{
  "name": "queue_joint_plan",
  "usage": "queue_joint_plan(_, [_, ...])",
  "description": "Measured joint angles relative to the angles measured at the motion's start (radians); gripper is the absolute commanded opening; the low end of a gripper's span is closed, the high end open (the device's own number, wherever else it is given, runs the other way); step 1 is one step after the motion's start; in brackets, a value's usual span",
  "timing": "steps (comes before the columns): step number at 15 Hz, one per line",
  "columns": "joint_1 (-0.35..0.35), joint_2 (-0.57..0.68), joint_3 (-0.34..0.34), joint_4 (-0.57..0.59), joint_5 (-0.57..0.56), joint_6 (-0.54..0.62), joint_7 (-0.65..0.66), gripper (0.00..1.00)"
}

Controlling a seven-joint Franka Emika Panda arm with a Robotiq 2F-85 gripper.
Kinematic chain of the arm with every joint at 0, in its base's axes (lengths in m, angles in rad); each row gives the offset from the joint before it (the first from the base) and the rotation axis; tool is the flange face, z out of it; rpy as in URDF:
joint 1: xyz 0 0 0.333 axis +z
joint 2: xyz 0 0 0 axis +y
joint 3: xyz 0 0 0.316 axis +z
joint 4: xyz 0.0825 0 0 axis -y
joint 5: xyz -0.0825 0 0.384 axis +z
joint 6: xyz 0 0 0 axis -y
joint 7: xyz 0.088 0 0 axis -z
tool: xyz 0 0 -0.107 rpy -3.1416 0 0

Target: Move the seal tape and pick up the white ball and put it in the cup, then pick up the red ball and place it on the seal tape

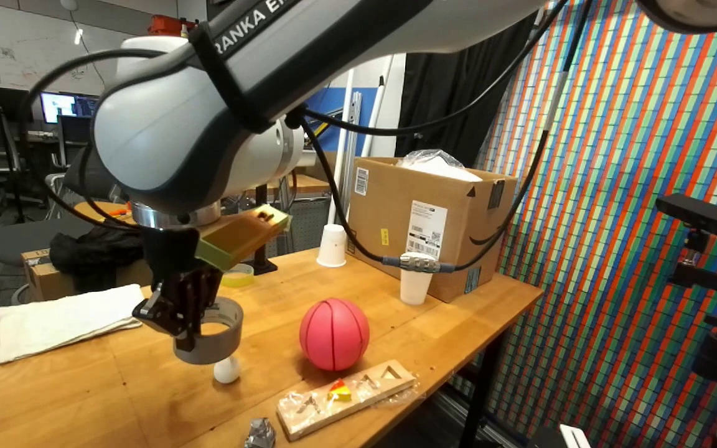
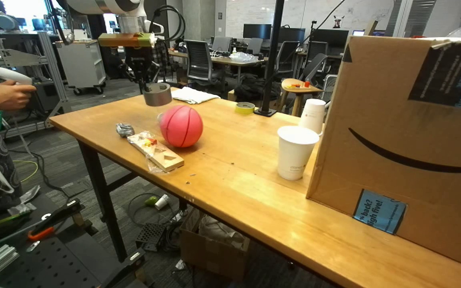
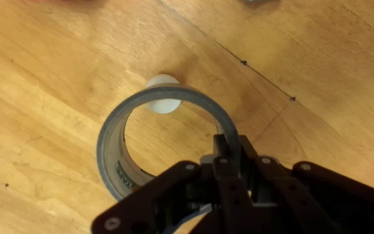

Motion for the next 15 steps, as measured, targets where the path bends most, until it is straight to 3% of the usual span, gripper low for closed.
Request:
queue_joint_plan(8, [0.088, -0.026, 0.071, 0.017, -0.075, -0.087, 0.013, 0.03])
queue_joint_plan(15, [0.101, 0.039, 0.071, 0.014, -0.078, -0.094, 0.029, 0.04])
